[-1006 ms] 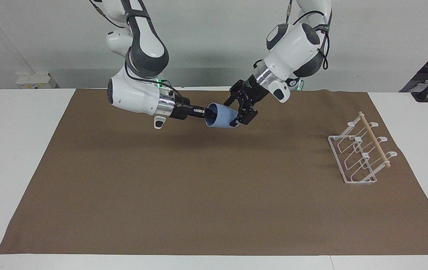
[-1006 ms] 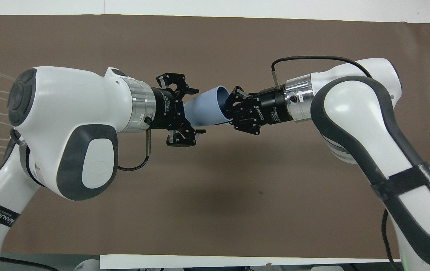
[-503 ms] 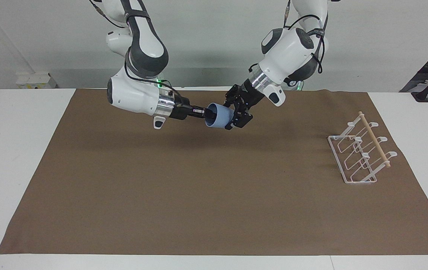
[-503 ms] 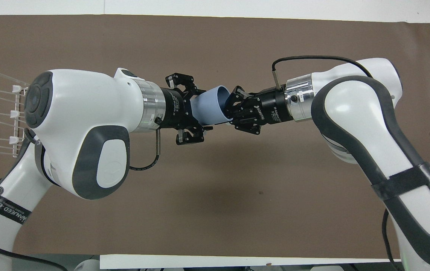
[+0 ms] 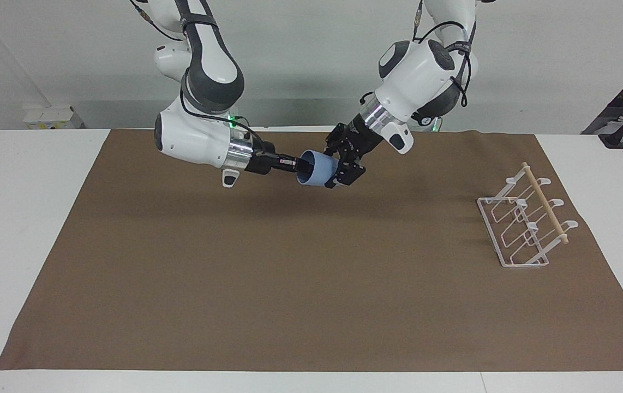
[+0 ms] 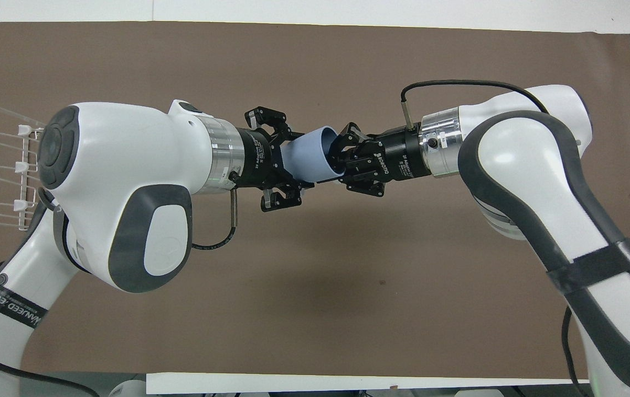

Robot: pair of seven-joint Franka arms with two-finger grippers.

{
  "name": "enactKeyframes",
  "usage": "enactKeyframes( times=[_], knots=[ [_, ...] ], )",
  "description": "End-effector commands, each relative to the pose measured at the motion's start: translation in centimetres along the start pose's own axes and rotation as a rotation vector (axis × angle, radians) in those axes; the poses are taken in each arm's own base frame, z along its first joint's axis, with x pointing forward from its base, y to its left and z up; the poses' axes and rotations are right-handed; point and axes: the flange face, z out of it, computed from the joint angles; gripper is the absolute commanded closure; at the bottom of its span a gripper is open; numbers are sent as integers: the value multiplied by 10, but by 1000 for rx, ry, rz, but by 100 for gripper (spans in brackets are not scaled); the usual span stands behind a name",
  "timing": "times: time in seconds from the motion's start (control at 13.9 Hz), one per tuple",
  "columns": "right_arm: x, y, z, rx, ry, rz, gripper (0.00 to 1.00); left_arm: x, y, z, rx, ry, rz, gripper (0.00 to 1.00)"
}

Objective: Hang cup on cup holder
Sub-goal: 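Close the left gripper on the cup base held by the right gripper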

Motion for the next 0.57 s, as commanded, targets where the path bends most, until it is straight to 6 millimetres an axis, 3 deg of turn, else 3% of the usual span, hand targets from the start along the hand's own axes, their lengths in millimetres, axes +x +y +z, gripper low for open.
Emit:
enactKeyframes(
  times=[0.0,0.29,0.5],
  knots=[
    [-8,-10,-19,31,27,-18,1,-7,2,0,5,-11,-23,67],
    [-6,-3,-88,-64,177,-102,1,11,4,-1,42,112,-8,67],
    [0,12,-137,-253,322,-225,1,48,14,-11,47,363,22,67]
  ],
)
